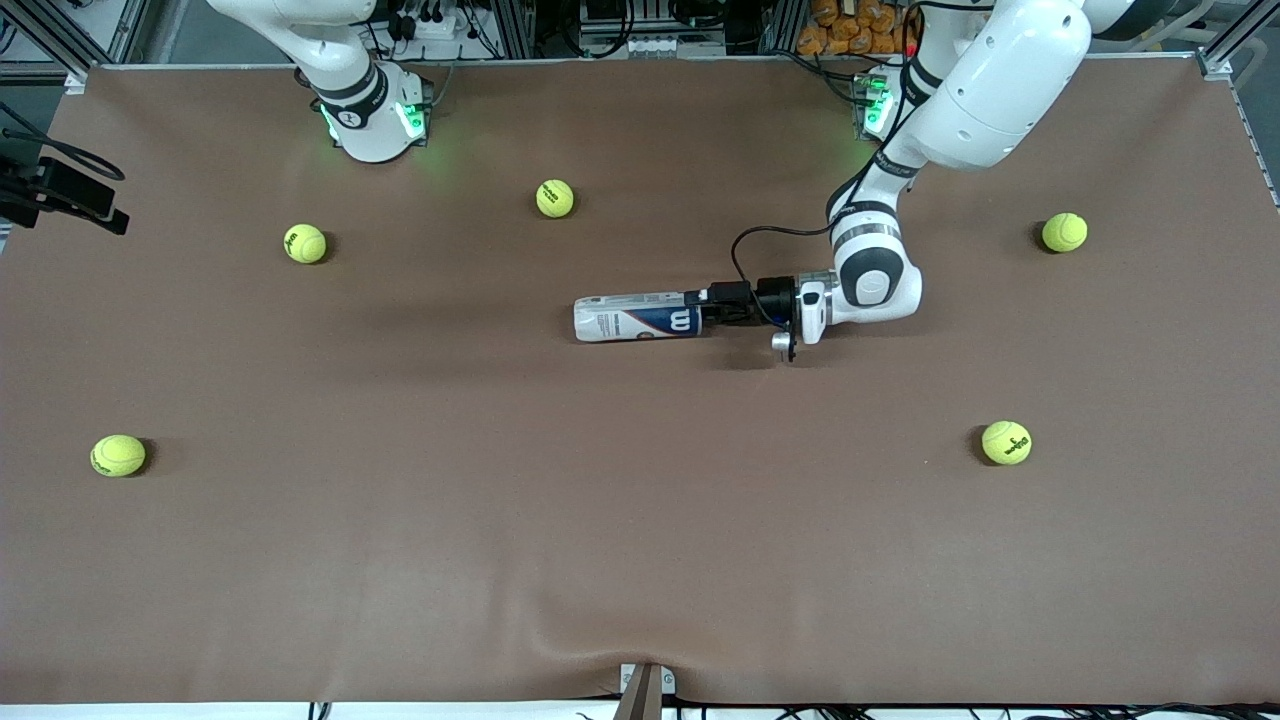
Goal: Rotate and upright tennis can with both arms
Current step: 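Grasp the can's open end with the left gripper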
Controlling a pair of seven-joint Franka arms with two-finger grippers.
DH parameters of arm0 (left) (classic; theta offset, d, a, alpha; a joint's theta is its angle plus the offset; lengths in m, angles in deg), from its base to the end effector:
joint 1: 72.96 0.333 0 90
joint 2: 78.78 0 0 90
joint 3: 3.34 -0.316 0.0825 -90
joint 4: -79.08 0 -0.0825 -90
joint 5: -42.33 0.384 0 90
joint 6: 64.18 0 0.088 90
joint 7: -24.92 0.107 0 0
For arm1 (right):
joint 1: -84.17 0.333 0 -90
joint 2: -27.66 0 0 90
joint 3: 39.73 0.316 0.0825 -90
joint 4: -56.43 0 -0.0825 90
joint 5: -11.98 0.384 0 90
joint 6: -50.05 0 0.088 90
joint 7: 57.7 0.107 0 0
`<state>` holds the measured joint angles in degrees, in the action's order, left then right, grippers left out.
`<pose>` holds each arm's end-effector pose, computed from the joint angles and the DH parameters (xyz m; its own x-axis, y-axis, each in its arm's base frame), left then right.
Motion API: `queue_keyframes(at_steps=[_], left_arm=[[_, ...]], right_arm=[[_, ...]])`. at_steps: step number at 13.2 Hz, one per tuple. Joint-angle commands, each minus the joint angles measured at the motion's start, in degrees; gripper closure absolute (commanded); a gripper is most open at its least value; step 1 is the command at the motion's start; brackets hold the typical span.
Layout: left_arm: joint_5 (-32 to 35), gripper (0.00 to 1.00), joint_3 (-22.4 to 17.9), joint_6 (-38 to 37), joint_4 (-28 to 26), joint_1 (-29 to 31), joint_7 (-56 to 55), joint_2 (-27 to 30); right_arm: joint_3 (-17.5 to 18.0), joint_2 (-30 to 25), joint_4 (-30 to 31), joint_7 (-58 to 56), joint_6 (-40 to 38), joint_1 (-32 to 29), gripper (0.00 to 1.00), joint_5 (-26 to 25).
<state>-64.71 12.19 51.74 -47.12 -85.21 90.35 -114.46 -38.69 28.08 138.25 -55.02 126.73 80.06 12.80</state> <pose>0.4225 -0.2976 0.1083 0.9881 0.0048 -0.1536 0.1517 -0.1899 0.9700 0.5307 -0.0267 0.6670 0.9905 -0.0966 -0.0974 -0.0980 -0.9951 -0.0098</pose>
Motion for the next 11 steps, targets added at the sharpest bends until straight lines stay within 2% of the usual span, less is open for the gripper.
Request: queue_keyframes(at_steps=[1, 3, 4, 11], left_arm=[[-1.9, 0.48, 0.1, 0.6, 2.3, -0.6, 1.3, -1.3], [-1.8, 0.87, 0.1, 0.6, 2.5, -0.6, 1.3, -1.6], [-1.6, 1.00, 0.1, 0.6, 2.5, -0.5, 1.3, -1.6], [-1.0, 1.00, 0.6, -0.4, 4.9, 0.4, -2.8, 0.3]], right_arm=[[1.0, -0.2, -0.4, 0.3, -0.1, -1.2, 0.00, 0.4], [1.0, -0.2, -0.4, 0.3, -0.1, -1.2, 0.00, 0.5], [1.0, -0.2, -0.4, 0.3, -0.1, -1.2, 0.00, 0.5], [1.0, -0.2, -0.4, 0.3, -0.1, -1.2, 0.00, 0.5]])
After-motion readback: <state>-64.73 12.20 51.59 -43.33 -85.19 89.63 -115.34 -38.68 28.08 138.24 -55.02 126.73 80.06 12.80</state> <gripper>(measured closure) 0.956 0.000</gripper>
